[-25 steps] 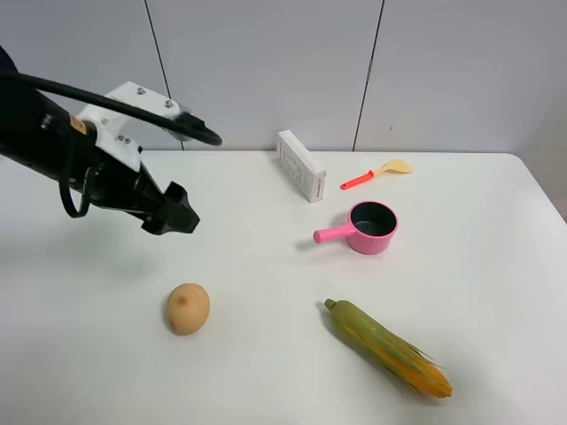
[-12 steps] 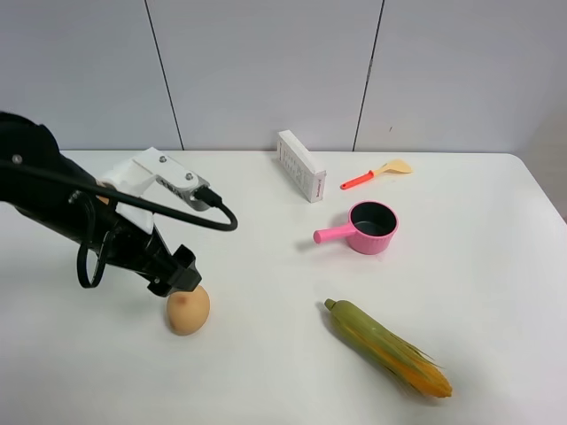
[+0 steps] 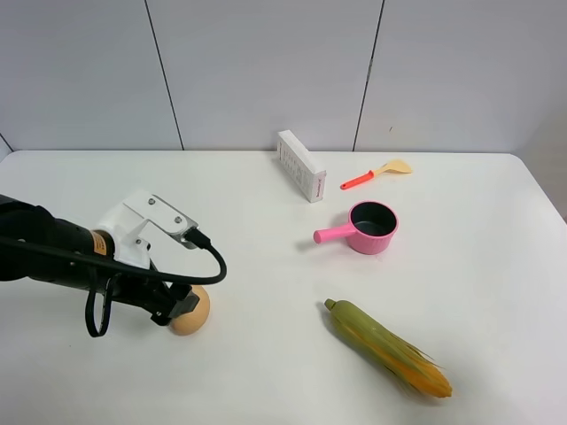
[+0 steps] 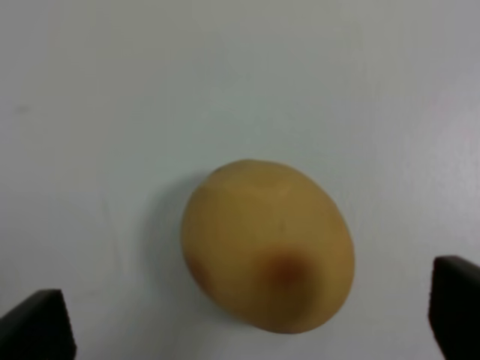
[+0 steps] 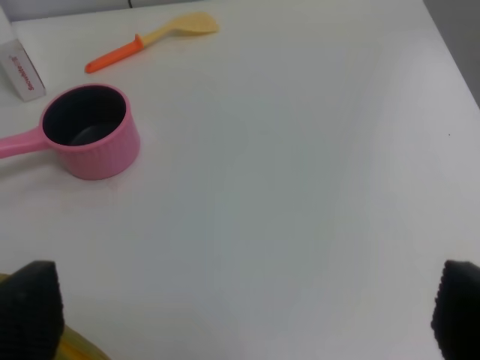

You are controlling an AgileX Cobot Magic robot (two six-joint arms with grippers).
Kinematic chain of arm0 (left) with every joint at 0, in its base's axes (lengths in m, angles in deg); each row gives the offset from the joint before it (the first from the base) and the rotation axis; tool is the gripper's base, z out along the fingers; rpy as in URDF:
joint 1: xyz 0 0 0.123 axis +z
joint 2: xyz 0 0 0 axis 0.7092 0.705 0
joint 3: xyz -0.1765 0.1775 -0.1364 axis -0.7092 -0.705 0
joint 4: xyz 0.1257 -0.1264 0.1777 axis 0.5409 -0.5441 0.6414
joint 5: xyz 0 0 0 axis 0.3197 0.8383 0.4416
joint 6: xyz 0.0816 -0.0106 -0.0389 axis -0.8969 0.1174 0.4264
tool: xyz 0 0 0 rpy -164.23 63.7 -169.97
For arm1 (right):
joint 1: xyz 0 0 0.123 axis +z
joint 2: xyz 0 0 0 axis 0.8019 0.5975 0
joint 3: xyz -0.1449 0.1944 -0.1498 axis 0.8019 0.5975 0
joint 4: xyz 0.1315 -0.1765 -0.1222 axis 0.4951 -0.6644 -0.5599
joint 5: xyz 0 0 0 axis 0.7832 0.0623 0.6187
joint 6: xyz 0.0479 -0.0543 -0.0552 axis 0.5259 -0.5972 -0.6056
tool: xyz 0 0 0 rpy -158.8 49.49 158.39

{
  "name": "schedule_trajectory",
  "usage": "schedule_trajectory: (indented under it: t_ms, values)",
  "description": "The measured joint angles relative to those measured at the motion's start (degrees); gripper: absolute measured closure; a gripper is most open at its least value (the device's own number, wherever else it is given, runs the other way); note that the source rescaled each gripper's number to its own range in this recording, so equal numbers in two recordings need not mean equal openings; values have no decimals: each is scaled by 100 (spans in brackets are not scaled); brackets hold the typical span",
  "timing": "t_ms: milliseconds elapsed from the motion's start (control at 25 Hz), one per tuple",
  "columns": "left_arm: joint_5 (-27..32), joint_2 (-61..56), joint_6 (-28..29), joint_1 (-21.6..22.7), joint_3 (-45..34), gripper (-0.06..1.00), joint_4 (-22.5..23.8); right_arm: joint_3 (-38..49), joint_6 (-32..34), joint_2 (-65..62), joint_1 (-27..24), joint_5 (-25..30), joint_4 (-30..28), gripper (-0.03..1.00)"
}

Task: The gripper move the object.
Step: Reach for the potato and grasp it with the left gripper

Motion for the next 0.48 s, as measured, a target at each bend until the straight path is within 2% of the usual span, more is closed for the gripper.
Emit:
schedule_trajectory:
  t_ms: [240, 480]
  values:
    - [-116, 142, 12, 0, -6, -1, -163, 0, 0, 0, 0, 0, 0, -3]
    - [-227, 821, 12, 0, -6, -1, -172, 0, 0, 0, 0, 0, 0, -3]
